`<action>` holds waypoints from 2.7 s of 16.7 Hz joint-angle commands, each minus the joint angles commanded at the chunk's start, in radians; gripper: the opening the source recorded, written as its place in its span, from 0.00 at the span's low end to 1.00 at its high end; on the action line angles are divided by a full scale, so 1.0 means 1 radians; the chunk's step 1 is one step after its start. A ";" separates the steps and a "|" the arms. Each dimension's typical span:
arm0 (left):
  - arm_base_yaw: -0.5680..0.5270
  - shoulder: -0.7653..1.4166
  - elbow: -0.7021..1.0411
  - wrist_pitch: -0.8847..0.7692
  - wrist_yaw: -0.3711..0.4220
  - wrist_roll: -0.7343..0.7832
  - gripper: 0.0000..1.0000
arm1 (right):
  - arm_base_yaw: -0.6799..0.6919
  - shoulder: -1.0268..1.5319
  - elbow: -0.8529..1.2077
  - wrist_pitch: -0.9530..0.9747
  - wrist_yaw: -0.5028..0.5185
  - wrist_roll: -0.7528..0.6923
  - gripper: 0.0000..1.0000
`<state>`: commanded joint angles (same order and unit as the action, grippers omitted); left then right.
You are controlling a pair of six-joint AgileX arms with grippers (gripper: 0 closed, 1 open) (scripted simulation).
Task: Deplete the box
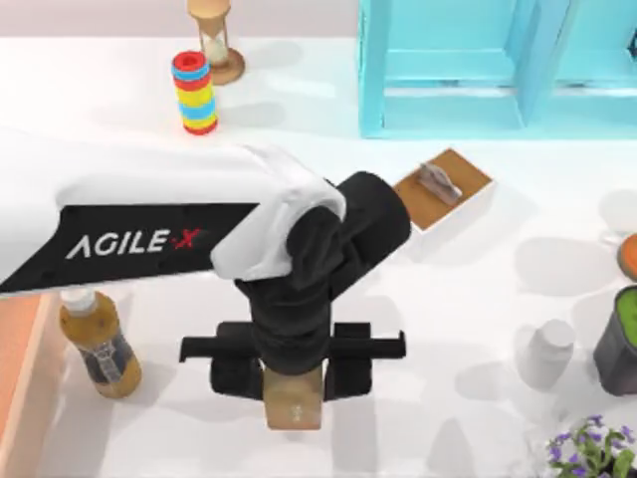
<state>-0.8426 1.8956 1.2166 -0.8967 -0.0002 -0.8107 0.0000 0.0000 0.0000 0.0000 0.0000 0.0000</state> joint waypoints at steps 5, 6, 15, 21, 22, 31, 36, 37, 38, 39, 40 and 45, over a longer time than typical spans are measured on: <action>-0.002 0.009 -0.018 0.033 0.000 0.002 0.00 | 0.000 0.000 0.000 0.000 0.000 0.000 1.00; -0.002 0.009 -0.018 0.033 0.000 0.002 0.00 | 0.000 0.000 0.000 0.000 0.000 0.000 1.00; -0.002 0.009 -0.018 0.033 0.000 0.002 0.68 | 0.000 0.000 0.000 0.000 0.000 0.000 1.00; -0.002 0.009 -0.018 0.033 0.000 0.002 1.00 | 0.000 0.000 0.000 0.000 0.000 0.000 1.00; -0.002 0.009 -0.018 0.033 0.000 0.002 1.00 | 0.000 0.000 0.000 0.000 0.000 0.000 1.00; -0.003 -0.002 0.013 -0.008 -0.001 0.000 1.00 | 0.000 0.000 0.000 0.000 0.000 0.000 1.00; -0.005 -0.057 0.140 -0.197 -0.001 -0.002 1.00 | 0.000 0.000 0.000 0.000 0.000 0.000 1.00; -0.004 -0.068 0.162 -0.230 -0.001 -0.002 1.00 | 0.000 0.000 0.000 0.000 0.000 0.000 1.00; -0.004 -0.078 0.180 -0.255 -0.001 -0.002 1.00 | 0.000 0.000 0.000 0.000 0.000 0.000 1.00; -0.004 -0.084 0.191 -0.268 -0.001 -0.002 1.00 | 0.000 0.000 0.000 0.000 0.000 0.000 1.00; -0.004 -0.085 0.193 -0.272 -0.001 -0.002 1.00 | 0.000 0.000 0.000 0.000 0.000 0.000 1.00; 0.010 -0.078 0.198 -0.272 -0.001 0.011 1.00 | 0.000 0.000 0.000 0.000 0.000 0.000 1.00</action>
<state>-0.8325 1.8180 1.4148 -1.1692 -0.0011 -0.8001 0.0000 0.0000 0.0000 0.0000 0.0000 0.0000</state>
